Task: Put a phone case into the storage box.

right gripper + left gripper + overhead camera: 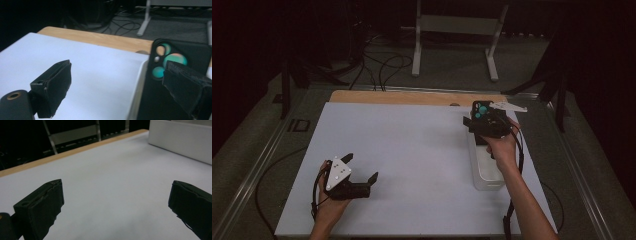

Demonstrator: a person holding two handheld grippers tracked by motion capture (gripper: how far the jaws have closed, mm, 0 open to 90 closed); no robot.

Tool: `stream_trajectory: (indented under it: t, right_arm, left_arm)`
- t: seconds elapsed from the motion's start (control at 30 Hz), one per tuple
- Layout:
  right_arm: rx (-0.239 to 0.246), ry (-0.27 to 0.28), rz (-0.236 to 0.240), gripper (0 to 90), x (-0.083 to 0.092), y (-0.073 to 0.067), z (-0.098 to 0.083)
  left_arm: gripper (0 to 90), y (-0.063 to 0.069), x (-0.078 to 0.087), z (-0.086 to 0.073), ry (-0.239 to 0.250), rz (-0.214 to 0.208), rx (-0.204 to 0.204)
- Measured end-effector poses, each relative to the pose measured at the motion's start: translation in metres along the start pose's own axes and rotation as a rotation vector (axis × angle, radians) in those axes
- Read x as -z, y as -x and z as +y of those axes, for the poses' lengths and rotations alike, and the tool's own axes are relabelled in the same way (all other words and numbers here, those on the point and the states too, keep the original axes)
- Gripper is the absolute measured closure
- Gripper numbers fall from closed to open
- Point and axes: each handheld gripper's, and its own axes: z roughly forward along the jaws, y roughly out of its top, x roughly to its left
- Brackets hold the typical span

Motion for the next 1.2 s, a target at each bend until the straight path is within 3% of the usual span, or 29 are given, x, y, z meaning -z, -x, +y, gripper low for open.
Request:
stream_trajectory:
  t: [0.33, 0.7, 0.87, 1.2]
  right_arm:
    - [0.014, 0.011, 0.048, 8.5, 0.019, -0.011, -0.012]
    - [-0.012, 0.067, 0.094, 8.5, 0.046, -0.019, -0.037]
    - [0.035, 0.077, 0.076, 8.5, 0.057, -0.026, -0.049]
    - [0.053, 0.1, 0.089, 8.6, 0.071, -0.025, -0.079]
  left_arm:
    - [0.7, -0.005, 0.003, 0.001, -0.003, 0.012, 0.007]
    - [0.7, -0.01, 0.007, 0.002, 0.007, 0.005, 0.025]
    - [0.7, -0.01, 0.008, 0.003, 0.012, 0.003, 0.027]
    - [0.7, -0.013, 0.013, 0.003, 0.031, -0.02, 0.014]
